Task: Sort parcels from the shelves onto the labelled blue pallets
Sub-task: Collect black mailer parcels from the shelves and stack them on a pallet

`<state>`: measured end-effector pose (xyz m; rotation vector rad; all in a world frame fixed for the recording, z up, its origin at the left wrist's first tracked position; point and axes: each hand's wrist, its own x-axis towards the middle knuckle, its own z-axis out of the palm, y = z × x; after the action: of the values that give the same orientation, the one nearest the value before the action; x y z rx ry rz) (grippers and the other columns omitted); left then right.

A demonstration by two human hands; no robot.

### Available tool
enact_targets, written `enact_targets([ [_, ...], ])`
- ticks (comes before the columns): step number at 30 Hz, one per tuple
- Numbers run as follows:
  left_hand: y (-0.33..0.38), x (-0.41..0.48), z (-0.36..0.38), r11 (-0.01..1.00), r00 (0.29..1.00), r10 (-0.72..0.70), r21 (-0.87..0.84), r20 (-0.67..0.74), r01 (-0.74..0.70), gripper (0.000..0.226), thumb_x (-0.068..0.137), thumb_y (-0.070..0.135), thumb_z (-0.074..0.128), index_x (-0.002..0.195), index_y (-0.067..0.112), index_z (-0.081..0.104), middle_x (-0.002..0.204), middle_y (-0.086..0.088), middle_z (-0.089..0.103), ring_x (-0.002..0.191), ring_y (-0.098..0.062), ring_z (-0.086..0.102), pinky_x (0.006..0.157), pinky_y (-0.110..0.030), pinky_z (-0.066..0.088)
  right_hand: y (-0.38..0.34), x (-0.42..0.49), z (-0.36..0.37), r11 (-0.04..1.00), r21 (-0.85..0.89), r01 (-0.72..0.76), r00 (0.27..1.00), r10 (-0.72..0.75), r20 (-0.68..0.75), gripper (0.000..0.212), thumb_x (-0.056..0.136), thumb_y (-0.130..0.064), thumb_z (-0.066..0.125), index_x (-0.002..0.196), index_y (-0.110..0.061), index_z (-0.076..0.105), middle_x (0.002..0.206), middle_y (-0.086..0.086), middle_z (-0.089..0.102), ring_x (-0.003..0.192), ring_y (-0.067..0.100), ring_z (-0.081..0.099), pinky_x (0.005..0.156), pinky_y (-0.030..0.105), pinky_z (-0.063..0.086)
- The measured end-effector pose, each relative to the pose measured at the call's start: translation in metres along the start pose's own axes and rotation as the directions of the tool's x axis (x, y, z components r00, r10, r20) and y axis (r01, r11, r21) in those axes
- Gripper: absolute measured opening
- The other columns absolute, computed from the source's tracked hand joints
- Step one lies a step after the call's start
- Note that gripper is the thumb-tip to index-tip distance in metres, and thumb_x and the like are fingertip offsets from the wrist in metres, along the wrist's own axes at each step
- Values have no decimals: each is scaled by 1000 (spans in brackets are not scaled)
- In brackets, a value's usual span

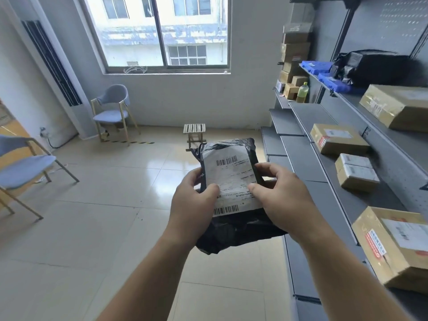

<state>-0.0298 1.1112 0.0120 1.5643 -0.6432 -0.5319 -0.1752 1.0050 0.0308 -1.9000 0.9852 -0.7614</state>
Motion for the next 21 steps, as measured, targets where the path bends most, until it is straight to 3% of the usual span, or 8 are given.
enact_targets([
  [5,-10,99,7,1000,999,3,-24,34,-2,34,73,25,60,100,46,64,101,27,71,89,-6,74,72,-35,64,6,91,29,1000,-19,-6,999,5,-34,39,88,-25,71,124,-34,62,107,-22,69,88,-1,68,81,38,61],
  [14,-4,284,23,999,983,28,-25,180,-24,33,74,25,60,95,49,66,102,28,71,89,-11,75,76,-45,64,0,247,68,995,-57,-81,981,70,-181,41,88,-28,71,127,-34,62,106,-20,69,93,1,66,85,40,60],
  [21,-9,386,67,1000,963,10,1,269,-11,44,75,24,59,84,66,65,96,31,70,88,-14,75,75,-48,64,26,343,72,987,-66,-148,961,128,-245,43,89,-27,71,130,-31,61,112,-15,69,96,2,65,80,30,58],
])
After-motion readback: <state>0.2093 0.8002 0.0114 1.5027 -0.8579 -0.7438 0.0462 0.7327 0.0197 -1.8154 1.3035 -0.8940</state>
